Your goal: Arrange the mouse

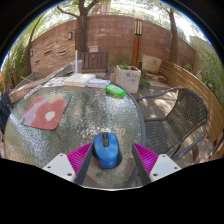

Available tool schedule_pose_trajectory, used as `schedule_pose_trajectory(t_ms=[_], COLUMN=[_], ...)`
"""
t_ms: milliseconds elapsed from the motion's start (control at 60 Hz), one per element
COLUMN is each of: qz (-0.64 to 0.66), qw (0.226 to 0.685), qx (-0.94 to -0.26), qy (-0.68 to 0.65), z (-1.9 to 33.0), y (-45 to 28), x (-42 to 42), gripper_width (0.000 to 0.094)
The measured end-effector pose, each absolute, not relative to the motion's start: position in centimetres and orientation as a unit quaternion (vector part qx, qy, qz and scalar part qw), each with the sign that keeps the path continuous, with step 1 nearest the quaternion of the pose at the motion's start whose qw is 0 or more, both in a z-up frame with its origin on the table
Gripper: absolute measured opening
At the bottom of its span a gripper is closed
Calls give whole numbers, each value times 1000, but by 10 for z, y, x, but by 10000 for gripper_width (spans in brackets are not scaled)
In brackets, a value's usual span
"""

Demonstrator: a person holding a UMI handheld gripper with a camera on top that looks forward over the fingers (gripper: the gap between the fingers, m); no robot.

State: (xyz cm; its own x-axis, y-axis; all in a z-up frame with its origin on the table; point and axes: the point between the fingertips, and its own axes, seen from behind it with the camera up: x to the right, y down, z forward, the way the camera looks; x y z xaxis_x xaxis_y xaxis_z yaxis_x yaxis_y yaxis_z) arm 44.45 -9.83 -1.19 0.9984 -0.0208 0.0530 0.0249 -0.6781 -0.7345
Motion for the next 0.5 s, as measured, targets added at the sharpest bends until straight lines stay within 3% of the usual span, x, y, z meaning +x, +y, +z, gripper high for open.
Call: schedule_pose_trajectory(t_ms=[50,117,333,500], qz=[-20,-6,-30,-64], qw=[399,399,396,425], qx=[-917,-917,-918,-903], qy=[-3,-4,9,23], z=[-13,-15,-11,34], y=[-92,-87,-86,-76], x=[443,435,439,439], gripper_width=[706,509,363,354])
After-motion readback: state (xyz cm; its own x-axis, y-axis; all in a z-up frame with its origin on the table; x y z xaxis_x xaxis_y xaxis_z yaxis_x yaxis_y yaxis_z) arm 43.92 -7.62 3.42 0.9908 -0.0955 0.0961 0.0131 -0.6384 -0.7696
